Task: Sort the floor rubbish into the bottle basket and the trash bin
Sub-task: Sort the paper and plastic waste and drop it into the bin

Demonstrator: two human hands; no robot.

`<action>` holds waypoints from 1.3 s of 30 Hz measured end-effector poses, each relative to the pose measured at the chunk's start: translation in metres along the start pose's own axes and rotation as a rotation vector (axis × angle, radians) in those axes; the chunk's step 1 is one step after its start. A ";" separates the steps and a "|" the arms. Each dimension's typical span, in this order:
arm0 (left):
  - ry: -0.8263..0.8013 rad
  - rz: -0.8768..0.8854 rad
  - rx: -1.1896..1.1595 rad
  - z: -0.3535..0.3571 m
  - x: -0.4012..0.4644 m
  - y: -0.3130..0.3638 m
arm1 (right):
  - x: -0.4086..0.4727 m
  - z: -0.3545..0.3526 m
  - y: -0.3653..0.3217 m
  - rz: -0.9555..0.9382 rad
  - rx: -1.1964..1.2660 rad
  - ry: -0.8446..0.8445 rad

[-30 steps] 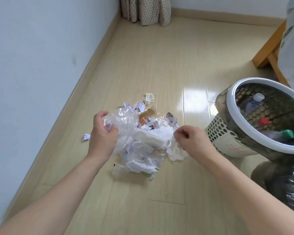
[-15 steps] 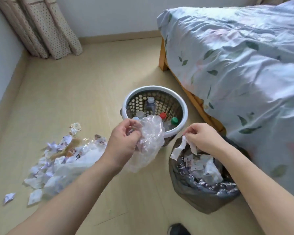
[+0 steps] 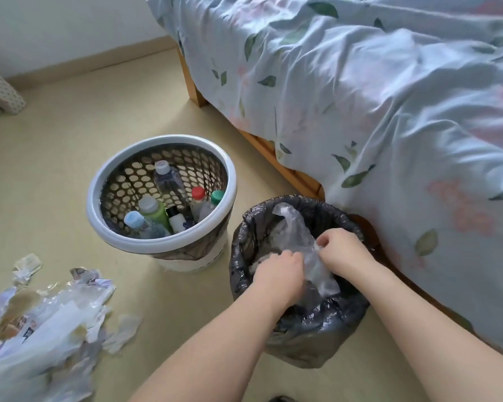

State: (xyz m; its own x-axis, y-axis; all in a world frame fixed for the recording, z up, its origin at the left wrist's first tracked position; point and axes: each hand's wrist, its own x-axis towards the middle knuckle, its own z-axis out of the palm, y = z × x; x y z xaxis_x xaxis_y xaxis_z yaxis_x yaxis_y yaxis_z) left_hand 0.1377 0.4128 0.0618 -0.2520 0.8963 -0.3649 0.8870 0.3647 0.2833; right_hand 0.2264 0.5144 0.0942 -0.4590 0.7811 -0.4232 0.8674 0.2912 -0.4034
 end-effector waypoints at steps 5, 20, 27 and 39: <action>-0.555 -0.040 0.260 0.016 0.034 0.010 | 0.011 0.015 0.008 0.028 -0.034 -0.021; 0.436 -0.148 -0.167 -0.022 -0.139 -0.166 | -0.067 0.081 -0.127 -0.539 0.072 0.249; 0.364 -0.550 -0.305 0.056 -0.258 -0.276 | -0.107 0.200 -0.208 -0.683 -0.124 -0.270; 0.187 -0.745 -0.454 0.201 -0.341 -0.315 | -0.133 0.369 -0.171 -0.526 -0.477 -0.656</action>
State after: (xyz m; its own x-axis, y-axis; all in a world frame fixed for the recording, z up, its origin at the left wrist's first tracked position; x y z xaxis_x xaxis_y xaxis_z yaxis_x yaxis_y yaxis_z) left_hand 0.0221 -0.0589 -0.0811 -0.7962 0.3986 -0.4552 0.2389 0.8983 0.3687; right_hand 0.0683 0.1564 -0.0800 -0.7016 0.0645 -0.7097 0.4403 0.8222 -0.3606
